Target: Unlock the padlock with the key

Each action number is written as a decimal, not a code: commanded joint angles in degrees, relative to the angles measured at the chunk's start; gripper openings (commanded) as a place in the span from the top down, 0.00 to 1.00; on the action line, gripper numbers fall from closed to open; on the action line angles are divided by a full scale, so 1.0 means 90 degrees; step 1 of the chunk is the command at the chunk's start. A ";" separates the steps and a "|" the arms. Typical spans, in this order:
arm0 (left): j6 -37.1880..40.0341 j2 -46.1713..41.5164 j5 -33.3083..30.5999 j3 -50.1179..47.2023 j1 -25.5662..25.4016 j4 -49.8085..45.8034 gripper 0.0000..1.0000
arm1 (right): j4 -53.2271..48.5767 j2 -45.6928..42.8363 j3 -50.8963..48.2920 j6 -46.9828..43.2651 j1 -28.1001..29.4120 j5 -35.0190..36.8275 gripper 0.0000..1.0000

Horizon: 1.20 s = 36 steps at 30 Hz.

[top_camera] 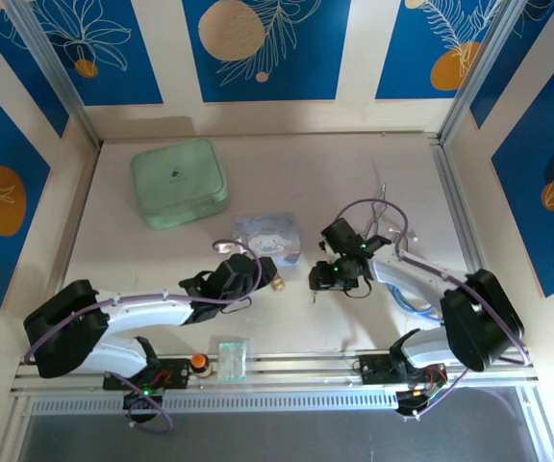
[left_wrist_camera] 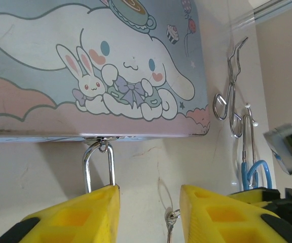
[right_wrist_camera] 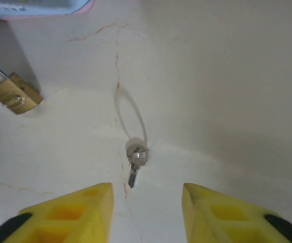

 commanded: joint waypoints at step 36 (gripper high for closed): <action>-0.0064 -0.0486 -0.0354 -0.0140 -0.0052 -0.0225 0.61 | 0.0015 0.0405 0.0140 0.0955 0.0451 0.0027 0.99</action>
